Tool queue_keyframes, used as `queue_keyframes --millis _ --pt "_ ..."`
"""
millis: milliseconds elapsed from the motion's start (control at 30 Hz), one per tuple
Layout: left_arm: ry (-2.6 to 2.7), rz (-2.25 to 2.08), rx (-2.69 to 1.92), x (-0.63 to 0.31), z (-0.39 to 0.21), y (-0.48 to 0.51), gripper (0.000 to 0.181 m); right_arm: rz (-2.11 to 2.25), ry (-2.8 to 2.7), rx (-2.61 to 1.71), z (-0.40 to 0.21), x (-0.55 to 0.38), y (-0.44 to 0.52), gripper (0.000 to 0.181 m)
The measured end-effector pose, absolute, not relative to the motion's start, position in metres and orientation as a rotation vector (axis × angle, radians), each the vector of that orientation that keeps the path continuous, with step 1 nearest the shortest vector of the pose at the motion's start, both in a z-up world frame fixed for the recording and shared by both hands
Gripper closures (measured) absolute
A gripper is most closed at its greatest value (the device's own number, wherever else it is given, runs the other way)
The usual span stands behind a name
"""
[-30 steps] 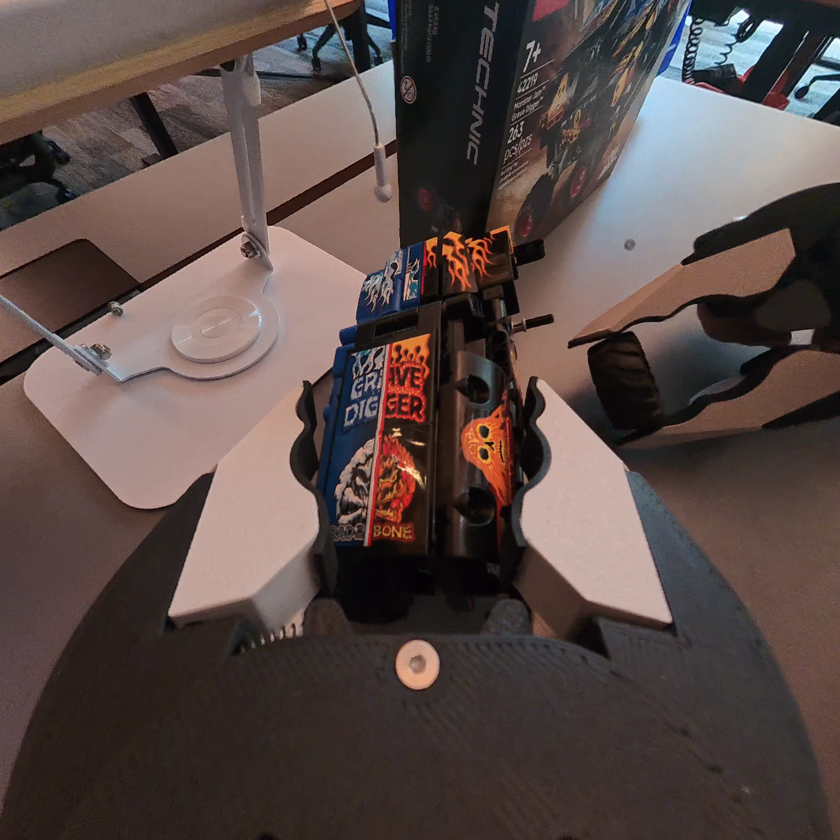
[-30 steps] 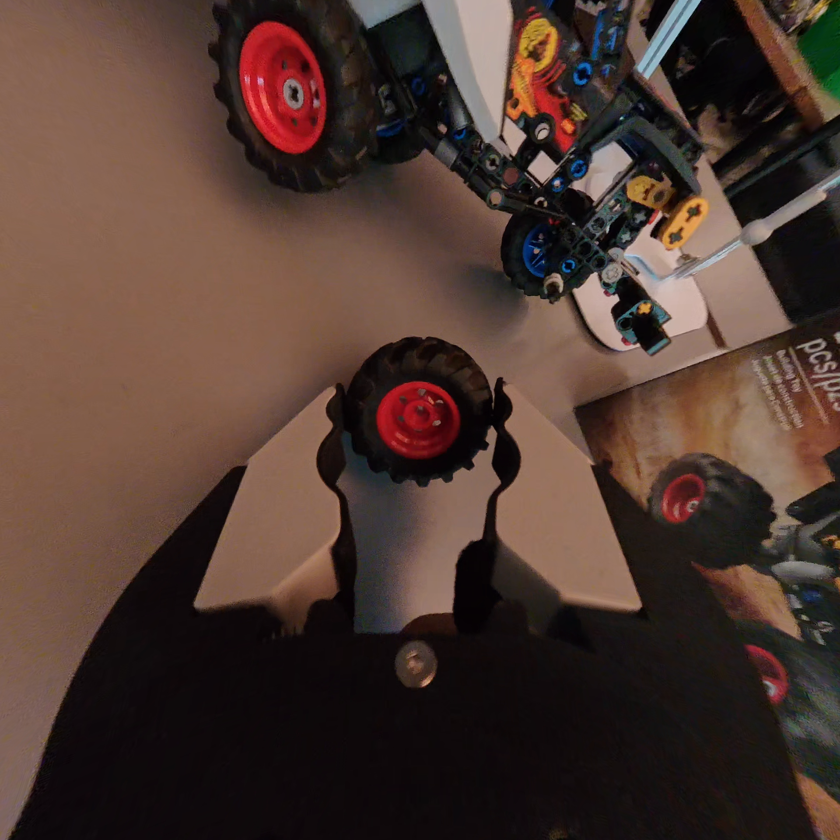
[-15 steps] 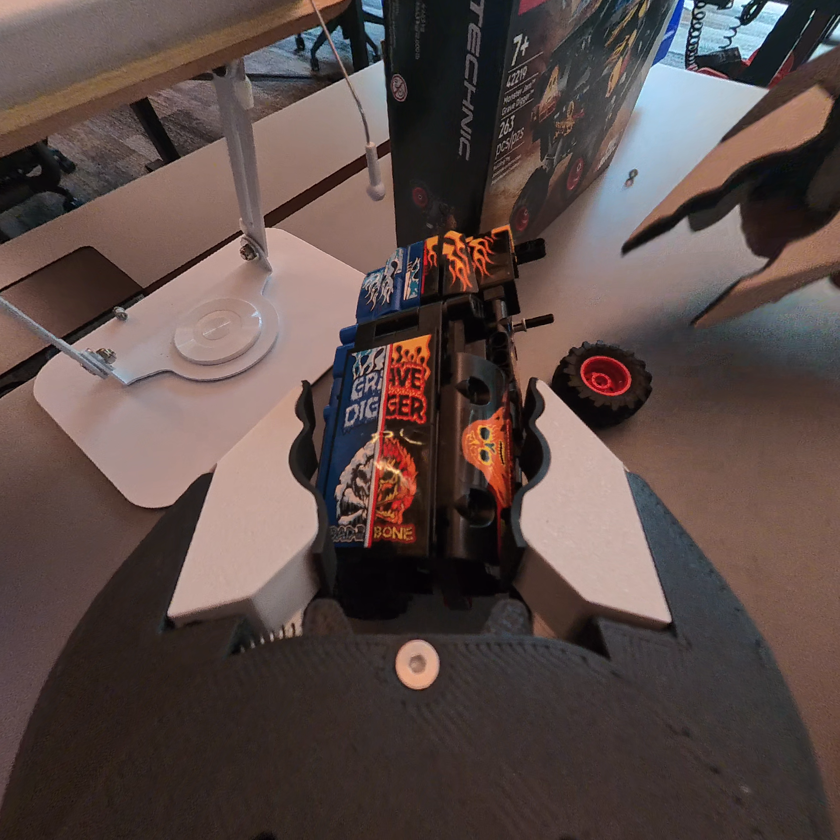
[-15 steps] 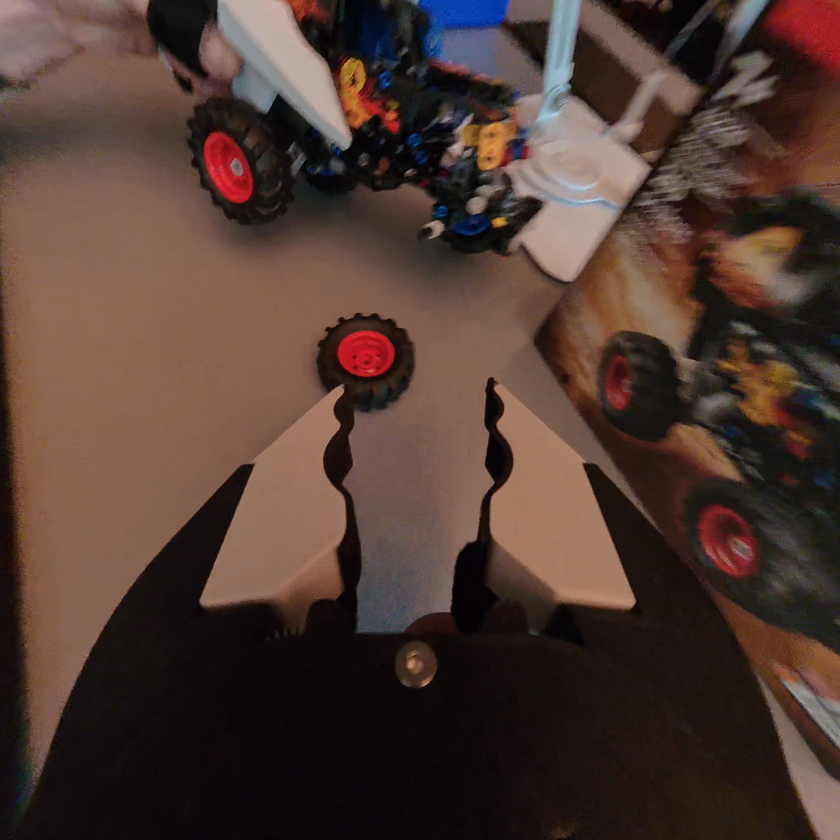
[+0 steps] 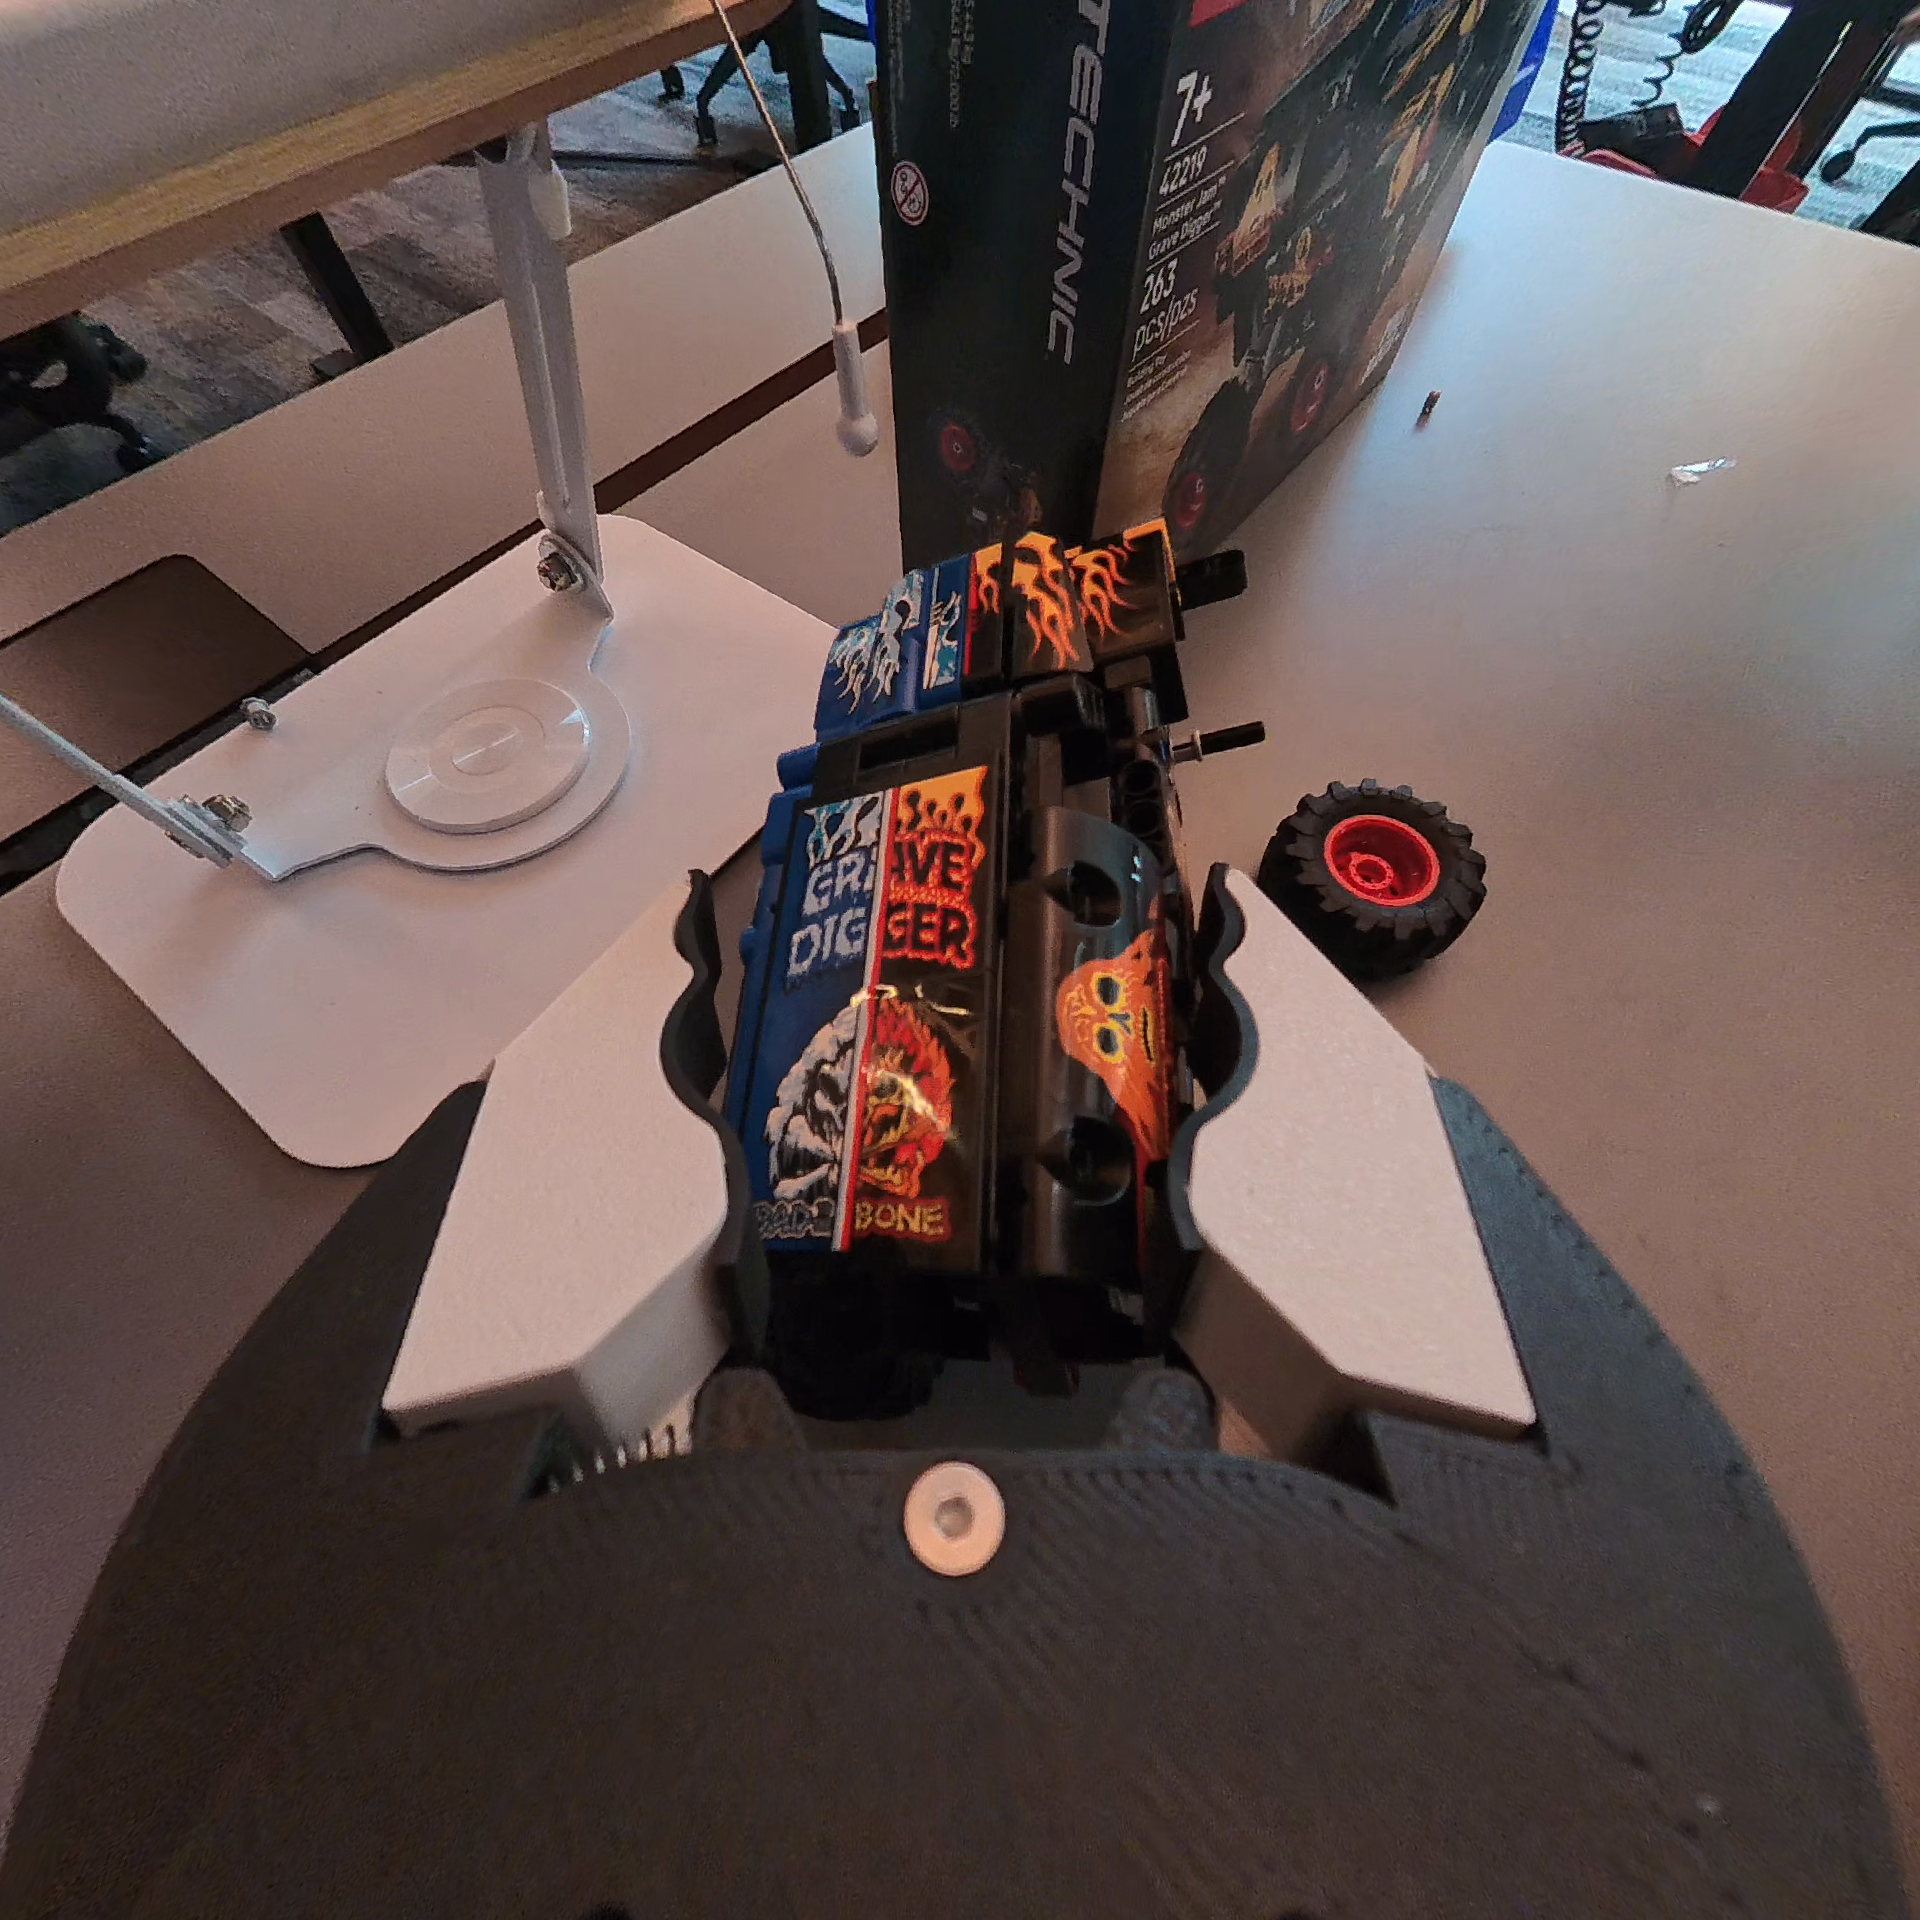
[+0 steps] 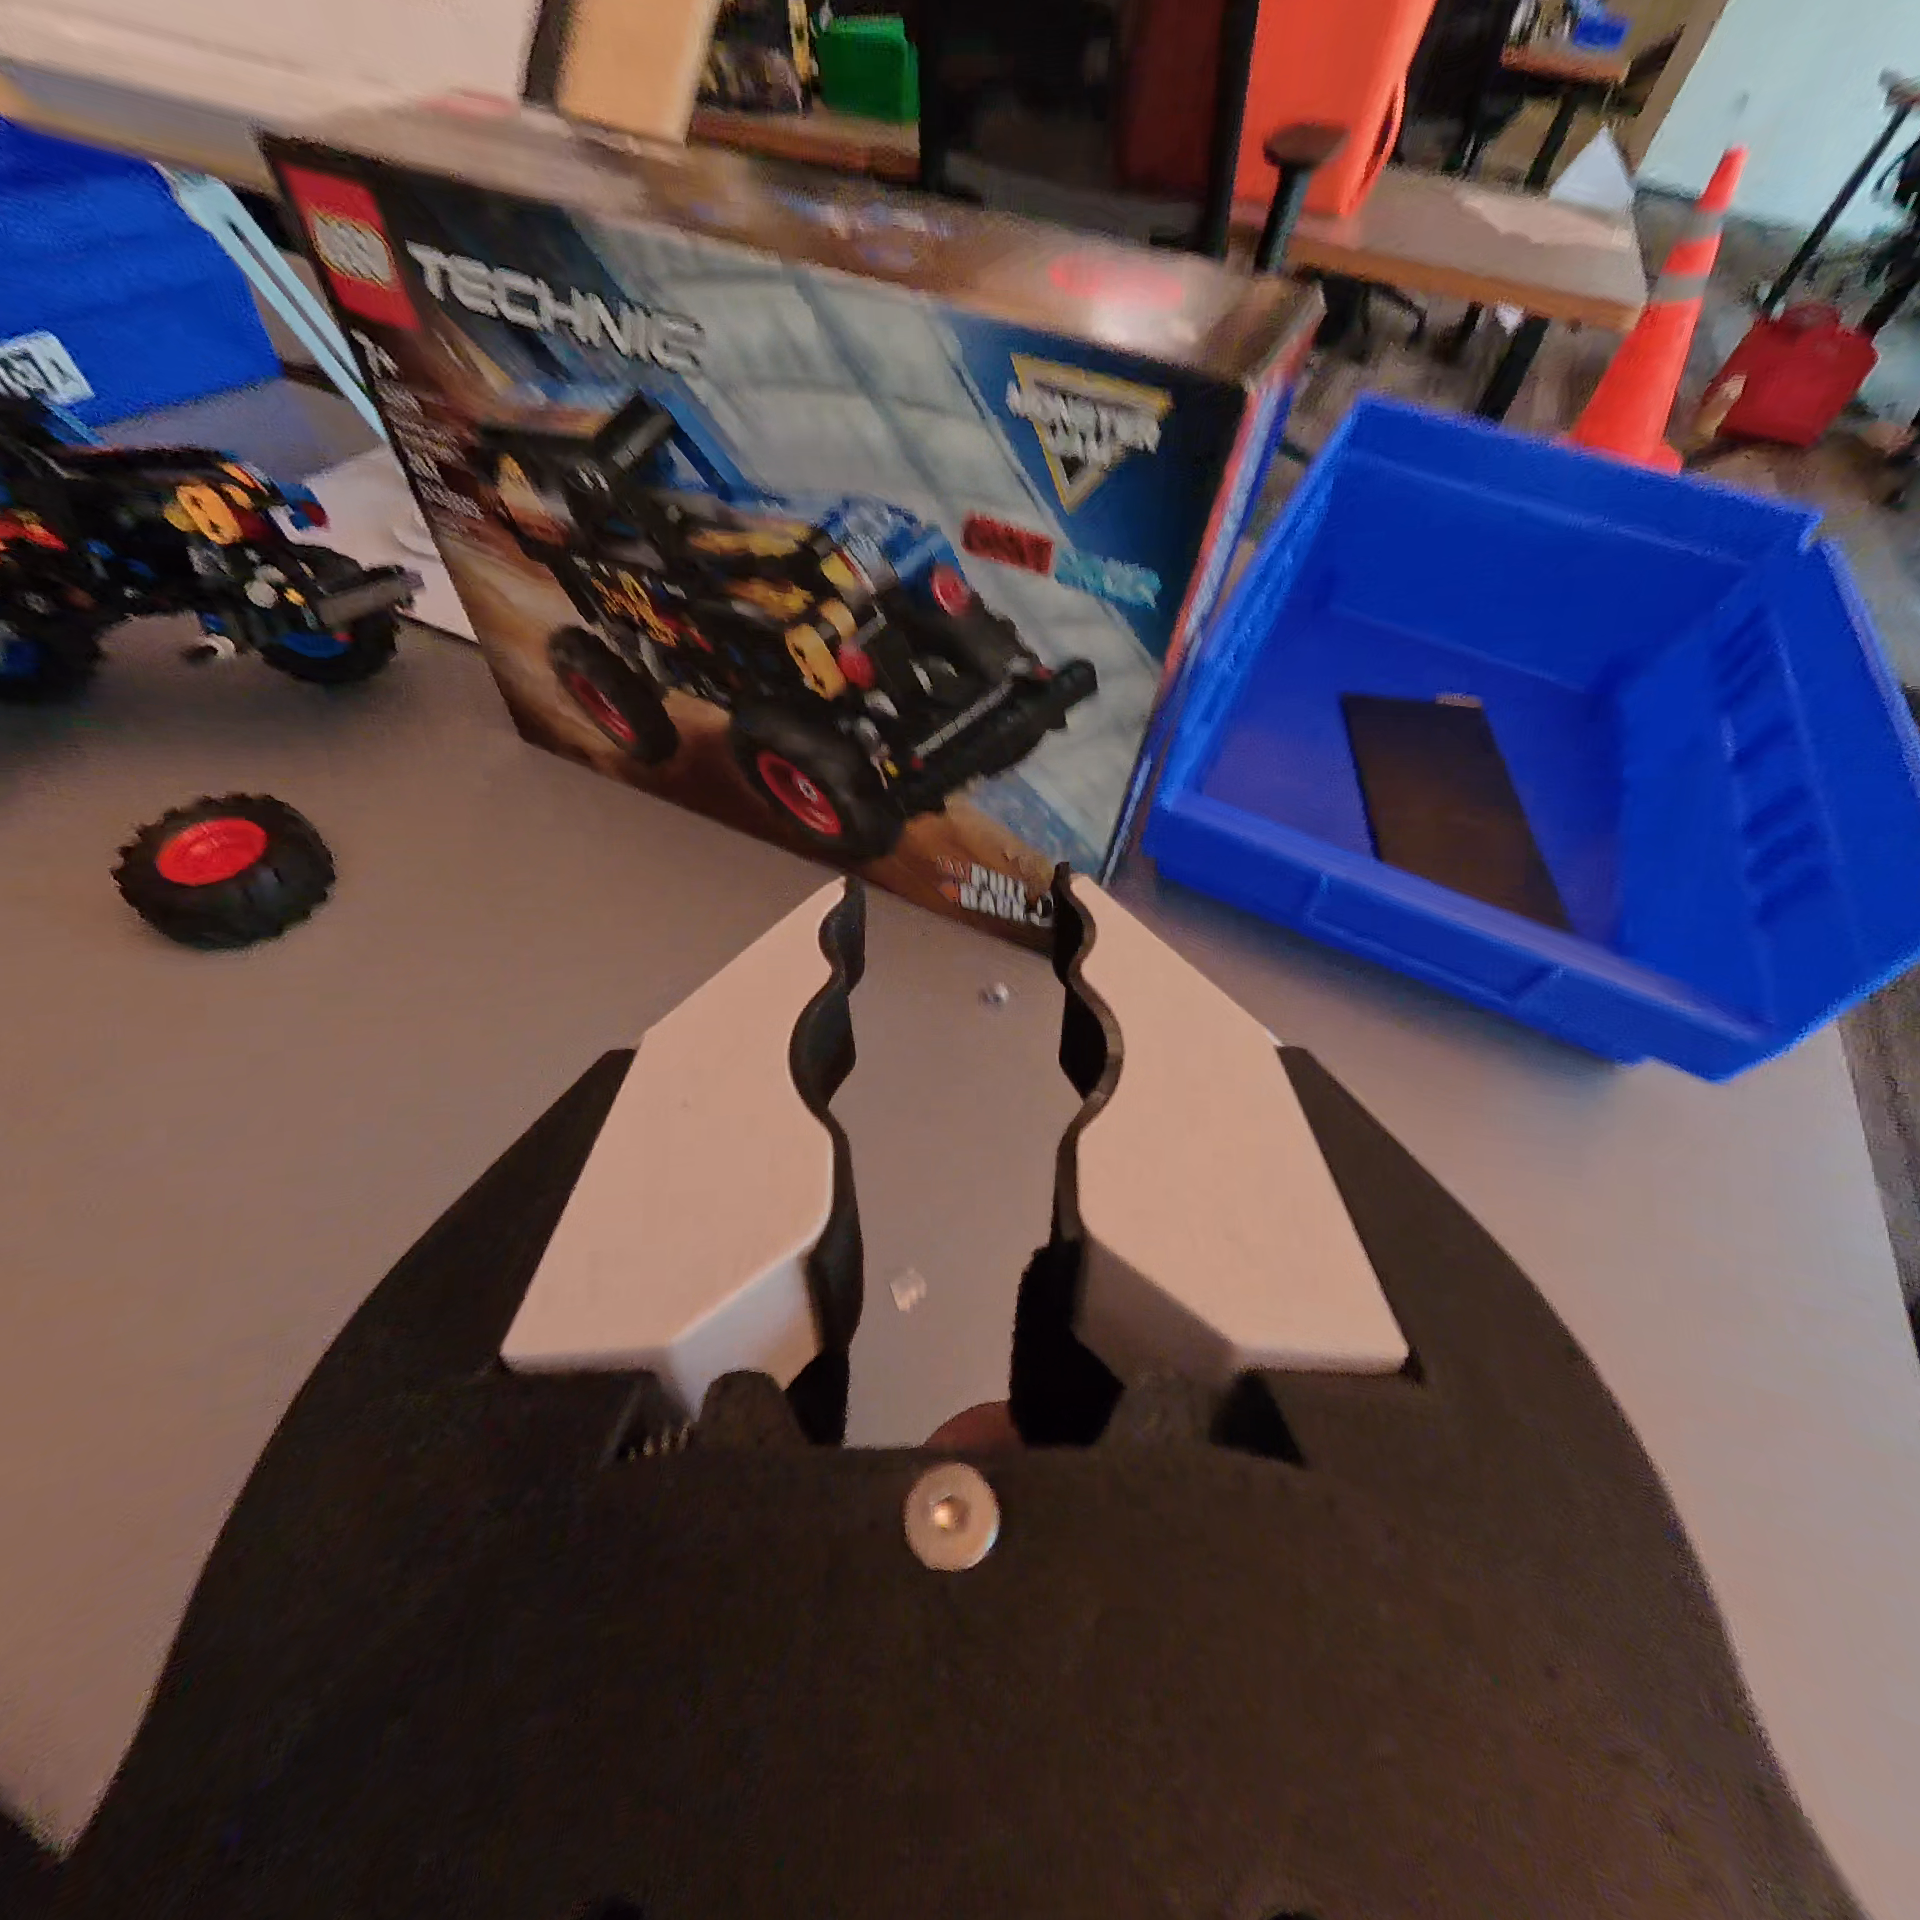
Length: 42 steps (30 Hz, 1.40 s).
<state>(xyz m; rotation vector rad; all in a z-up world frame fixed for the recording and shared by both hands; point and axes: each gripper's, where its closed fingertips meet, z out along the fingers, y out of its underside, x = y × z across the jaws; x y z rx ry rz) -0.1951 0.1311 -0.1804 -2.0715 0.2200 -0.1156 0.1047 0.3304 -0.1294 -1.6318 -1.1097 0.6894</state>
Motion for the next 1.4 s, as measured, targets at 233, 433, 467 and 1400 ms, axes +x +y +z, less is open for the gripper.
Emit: queue_keyframes --millis 233,433,467,1400 --pt "0.2 -0.104 -2.087 -0.196 -0.181 0.132 0.091 0.583 -1.361 -1.729 -0.178 0.078 0.316 0.144" --pt "0.118 -0.164 -2.064 -0.204 -0.177 0.132 0.091 0.668 -1.693 -1.488 -0.183 -0.028 0.212 0.14" --pt "0.099 -0.172 -2.057 -0.206 -0.177 0.132 0.091 0.685 -1.739 -1.446 -0.184 -0.047 0.193 0.139" --pt "-0.022 -0.051 -1.923 -0.214 -0.17 0.144 0.093 0.477 -1.879 -1.121 -0.217 -0.168 0.075 0.125"
